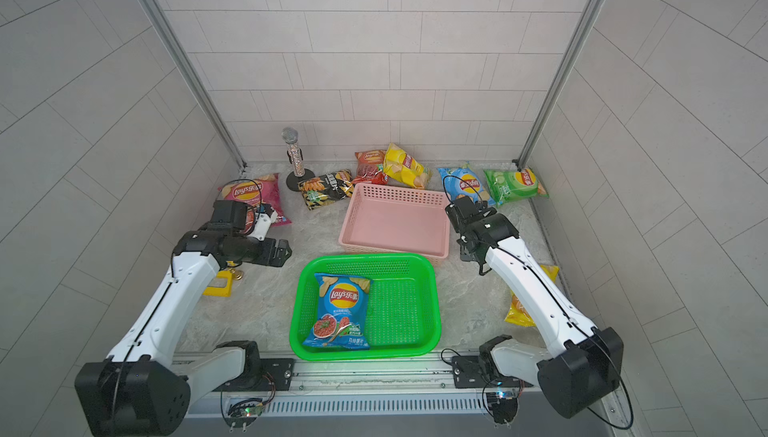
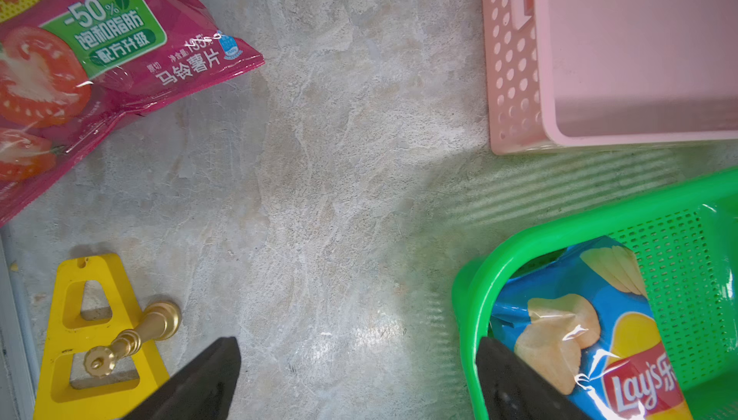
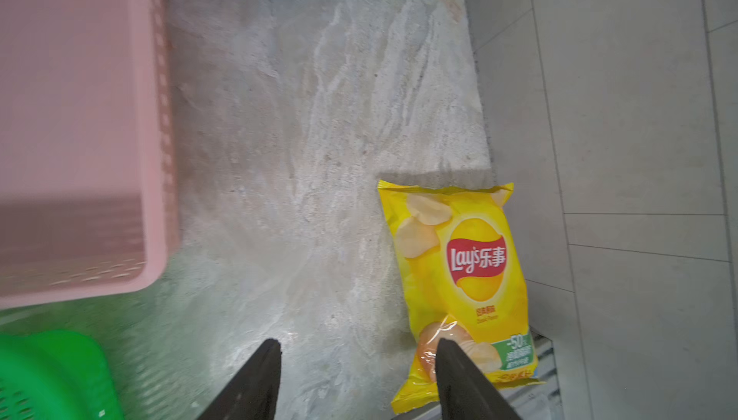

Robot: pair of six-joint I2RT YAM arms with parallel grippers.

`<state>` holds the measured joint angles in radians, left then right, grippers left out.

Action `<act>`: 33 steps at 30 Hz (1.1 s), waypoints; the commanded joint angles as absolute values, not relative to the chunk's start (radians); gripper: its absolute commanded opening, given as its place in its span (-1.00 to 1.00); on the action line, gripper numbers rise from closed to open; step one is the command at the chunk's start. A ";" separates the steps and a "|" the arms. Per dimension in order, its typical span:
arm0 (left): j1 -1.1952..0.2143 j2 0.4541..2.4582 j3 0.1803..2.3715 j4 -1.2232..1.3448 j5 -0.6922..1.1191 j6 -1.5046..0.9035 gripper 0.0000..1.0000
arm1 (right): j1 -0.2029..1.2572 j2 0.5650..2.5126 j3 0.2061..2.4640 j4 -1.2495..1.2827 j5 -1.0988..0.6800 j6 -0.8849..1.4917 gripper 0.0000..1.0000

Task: Put the potato chips into the basket
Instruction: Pick up the potato chip from the corner of the board.

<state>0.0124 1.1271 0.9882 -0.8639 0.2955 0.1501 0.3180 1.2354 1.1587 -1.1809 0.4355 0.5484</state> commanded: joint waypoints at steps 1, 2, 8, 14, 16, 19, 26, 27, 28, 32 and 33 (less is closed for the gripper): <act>0.010 1.105 0.971 -0.857 0.301 0.149 1.00 | 0.278 1.280 1.159 -1.237 0.554 0.525 0.34; 0.010 1.103 0.971 -0.857 0.301 0.149 1.00 | 0.256 1.303 1.160 -1.234 0.540 0.515 0.36; 0.010 1.107 0.971 -0.857 0.311 0.150 1.00 | 0.202 1.480 1.168 -1.229 0.571 0.485 0.36; 0.009 1.127 0.986 -0.876 0.307 0.150 1.00 | 0.158 1.689 1.161 -1.213 0.581 0.488 0.37; 0.010 1.144 0.997 -0.888 0.305 0.150 1.00 | 0.131 1.742 1.180 -1.230 0.574 0.490 0.35; 0.010 1.164 1.005 -0.897 0.309 0.150 1.00 | 0.102 1.786 1.191 -1.222 0.565 0.476 0.35; 0.009 1.181 1.013 -0.907 0.311 0.152 1.00 | 0.044 1.917 1.223 -1.233 0.555 0.468 0.33; 0.009 1.184 1.015 -0.911 0.310 0.153 1.00 | 0.036 1.922 1.224 -1.233 0.558 0.468 0.31; 0.010 1.186 1.017 -0.913 0.310 0.153 1.00 | 0.027 1.922 1.223 -1.229 0.555 0.466 0.30; 0.009 1.191 1.020 -0.914 0.310 0.153 1.00 | -0.017 1.928 1.220 -1.212 0.534 0.453 0.09; 0.010 1.191 1.020 -0.913 0.311 0.154 1.00 | -0.022 1.930 1.219 -1.205 0.529 0.452 0.04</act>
<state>0.0124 1.1858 0.9913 -0.8886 0.3069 0.1505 -0.0017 1.9289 1.2114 -1.1995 0.5358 0.4568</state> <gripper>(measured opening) 0.999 0.530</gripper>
